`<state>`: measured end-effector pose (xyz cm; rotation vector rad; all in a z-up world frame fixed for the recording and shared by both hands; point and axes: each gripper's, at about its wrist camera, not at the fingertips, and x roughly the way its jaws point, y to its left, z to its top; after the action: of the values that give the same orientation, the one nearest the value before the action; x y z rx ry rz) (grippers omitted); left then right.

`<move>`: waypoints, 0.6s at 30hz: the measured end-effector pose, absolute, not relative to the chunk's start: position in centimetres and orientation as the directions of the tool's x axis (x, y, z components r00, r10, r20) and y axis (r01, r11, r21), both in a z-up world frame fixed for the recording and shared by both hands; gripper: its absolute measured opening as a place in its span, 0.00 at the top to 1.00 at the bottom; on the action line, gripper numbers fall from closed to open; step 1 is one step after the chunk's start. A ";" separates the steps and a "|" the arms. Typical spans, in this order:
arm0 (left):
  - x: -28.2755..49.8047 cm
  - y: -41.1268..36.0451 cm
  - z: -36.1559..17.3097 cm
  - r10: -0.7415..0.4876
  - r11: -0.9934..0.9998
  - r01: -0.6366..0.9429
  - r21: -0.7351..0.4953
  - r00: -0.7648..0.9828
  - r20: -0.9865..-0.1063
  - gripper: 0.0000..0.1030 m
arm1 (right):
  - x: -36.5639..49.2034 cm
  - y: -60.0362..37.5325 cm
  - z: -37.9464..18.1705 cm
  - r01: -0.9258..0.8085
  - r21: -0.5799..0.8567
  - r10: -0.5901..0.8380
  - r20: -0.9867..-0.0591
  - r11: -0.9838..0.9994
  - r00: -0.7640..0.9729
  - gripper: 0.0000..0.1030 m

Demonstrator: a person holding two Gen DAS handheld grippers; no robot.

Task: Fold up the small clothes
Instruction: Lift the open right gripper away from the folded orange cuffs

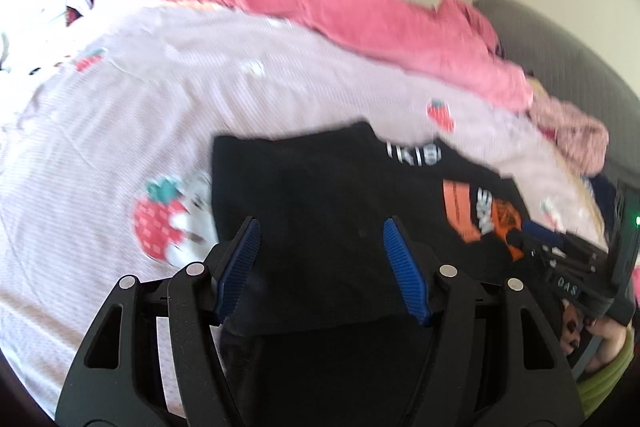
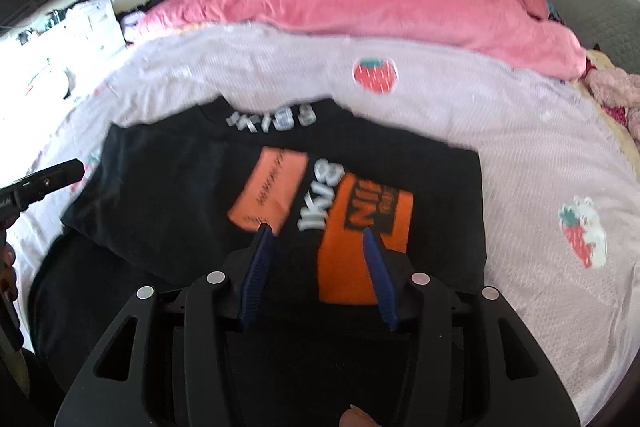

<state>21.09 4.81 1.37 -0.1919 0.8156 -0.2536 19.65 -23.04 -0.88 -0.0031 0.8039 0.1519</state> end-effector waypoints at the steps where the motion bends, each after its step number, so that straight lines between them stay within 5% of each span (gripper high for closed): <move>1: 21.2 5.2 1.6 -0.284 0.955 0.133 -0.266 0.669 -0.687 0.45 | 19.8 -22.9 -0.6 -0.139 0.053 0.135 -0.709 0.989 0.692 0.54; 6: 22.0 5.7 2.0 -0.205 0.974 0.070 -0.218 0.692 -0.692 0.45 | 20.8 -22.4 -0.3 -0.146 0.078 0.159 -0.696 0.986 0.700 0.53; 18: 25.0 0.8 -1.0 -0.261 0.965 0.178 -0.191 0.612 -0.746 0.44 | 24.6 -21.1 -2.0 -0.169 0.097 0.185 -0.739 0.981 0.647 0.53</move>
<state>24.97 0.84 -1.01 -0.1016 0.8763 -0.2532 24.61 -21.05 -2.04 0.0195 0.8431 0.2013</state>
